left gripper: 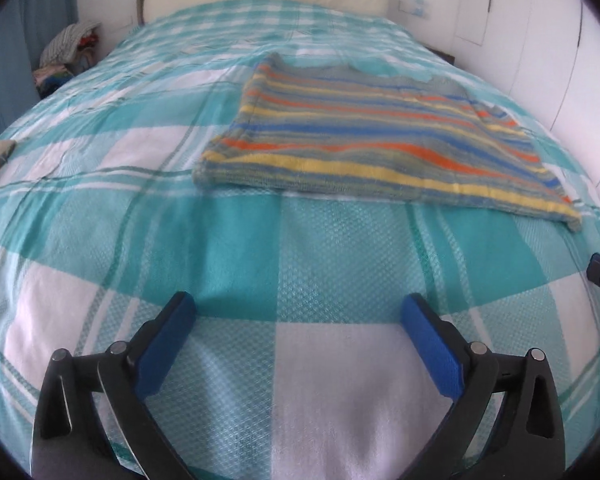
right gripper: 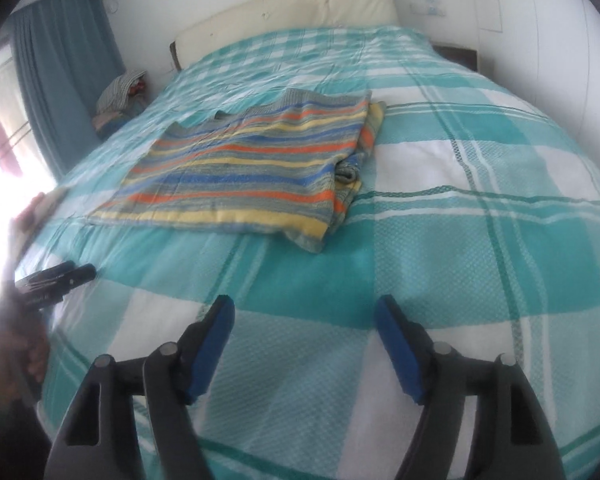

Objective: Fold small clothes
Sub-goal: 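Open both grippers and lift them off the folded sweater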

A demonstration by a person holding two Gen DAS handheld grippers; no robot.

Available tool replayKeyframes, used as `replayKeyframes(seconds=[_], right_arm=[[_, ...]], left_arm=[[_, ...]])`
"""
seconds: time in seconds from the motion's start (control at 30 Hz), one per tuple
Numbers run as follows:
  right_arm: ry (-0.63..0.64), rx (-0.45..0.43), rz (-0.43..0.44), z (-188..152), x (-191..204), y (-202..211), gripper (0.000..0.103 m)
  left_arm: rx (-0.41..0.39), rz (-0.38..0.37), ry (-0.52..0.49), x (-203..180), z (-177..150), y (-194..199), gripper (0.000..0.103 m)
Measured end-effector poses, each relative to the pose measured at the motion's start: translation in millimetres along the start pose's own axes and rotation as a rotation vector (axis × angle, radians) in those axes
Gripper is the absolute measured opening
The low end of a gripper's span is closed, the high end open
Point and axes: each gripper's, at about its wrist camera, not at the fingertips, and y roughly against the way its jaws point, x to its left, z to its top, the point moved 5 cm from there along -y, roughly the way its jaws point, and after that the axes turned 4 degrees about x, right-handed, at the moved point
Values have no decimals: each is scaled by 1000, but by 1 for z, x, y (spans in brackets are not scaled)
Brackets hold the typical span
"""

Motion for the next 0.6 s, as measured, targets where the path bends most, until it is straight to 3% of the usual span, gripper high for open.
replayKeyframes(seconds=[0.2,0.6], right_arm=[[99,-7,-76,-4,13,-15,91],[113,17,-69,-7,14,-29,102]], left_arm=[[17,-16,12,5,0,-7,103],[5,-31,20,4,-4,-5,103]])
